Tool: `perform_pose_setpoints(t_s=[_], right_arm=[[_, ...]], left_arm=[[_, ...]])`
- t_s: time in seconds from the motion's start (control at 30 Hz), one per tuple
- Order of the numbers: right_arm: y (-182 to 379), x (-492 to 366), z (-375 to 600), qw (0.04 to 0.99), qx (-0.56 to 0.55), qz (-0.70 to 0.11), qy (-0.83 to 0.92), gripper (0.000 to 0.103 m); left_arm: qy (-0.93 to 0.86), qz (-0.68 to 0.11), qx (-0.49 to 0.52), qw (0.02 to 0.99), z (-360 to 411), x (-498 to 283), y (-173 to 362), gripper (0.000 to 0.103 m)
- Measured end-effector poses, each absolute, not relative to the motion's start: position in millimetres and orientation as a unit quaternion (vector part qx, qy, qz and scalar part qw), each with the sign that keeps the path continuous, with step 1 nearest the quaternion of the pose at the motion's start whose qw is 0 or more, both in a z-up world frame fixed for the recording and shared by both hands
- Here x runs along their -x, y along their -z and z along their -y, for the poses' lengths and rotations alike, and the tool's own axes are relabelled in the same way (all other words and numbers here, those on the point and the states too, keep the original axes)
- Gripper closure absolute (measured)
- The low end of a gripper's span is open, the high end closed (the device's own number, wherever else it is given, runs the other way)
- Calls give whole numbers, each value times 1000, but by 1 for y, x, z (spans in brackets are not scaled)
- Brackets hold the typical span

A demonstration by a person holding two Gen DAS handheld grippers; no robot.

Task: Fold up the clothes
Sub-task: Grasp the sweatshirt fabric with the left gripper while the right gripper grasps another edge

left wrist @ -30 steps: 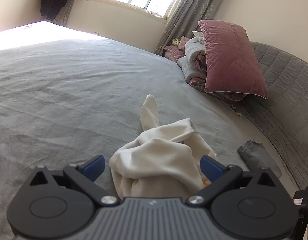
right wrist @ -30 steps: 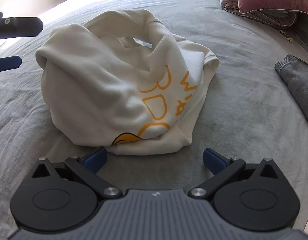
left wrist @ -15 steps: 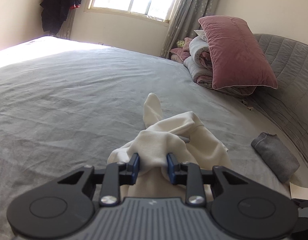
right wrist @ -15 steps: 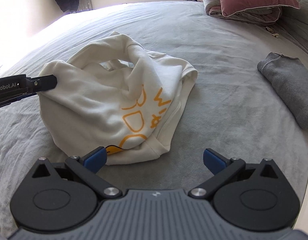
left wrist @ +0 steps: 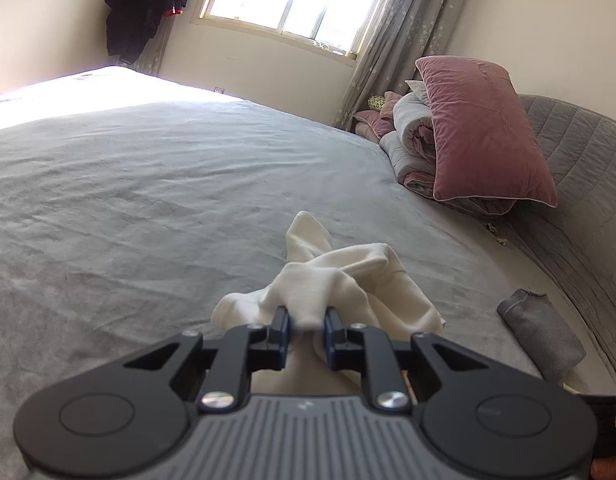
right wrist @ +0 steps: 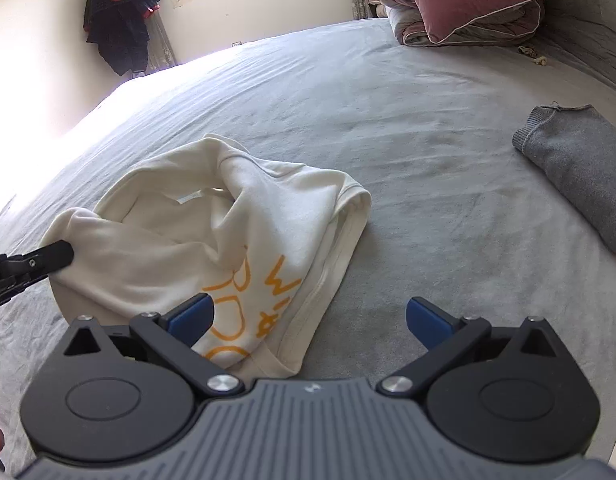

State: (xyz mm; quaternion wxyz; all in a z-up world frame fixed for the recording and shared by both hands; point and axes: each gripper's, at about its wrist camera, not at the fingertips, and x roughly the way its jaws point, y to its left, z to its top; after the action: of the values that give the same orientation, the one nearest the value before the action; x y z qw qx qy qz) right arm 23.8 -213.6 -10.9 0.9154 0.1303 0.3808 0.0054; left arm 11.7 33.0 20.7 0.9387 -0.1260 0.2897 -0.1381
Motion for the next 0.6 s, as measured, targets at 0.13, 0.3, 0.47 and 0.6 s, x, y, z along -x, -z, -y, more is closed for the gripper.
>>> perform_pose_setpoints(t_s=[0.13,0.3,0.47,0.6], right_arm=[[16,-30,211,907,-156,-390,-20,0],[28,-36,206,896,-182,-404,-31,13],[42,-43,201,884,-219,-412,-37,28],[52,-45,195,877,-245,-411,-40,40]], left_arm=[[166,-294,106,935,-41,11,-24,86],[198,-297,68,932,-49,33,-19,86],[225,-309,43,923,-64,34,-14,79],[240,-321,76,913,-88,26,-21,61]])
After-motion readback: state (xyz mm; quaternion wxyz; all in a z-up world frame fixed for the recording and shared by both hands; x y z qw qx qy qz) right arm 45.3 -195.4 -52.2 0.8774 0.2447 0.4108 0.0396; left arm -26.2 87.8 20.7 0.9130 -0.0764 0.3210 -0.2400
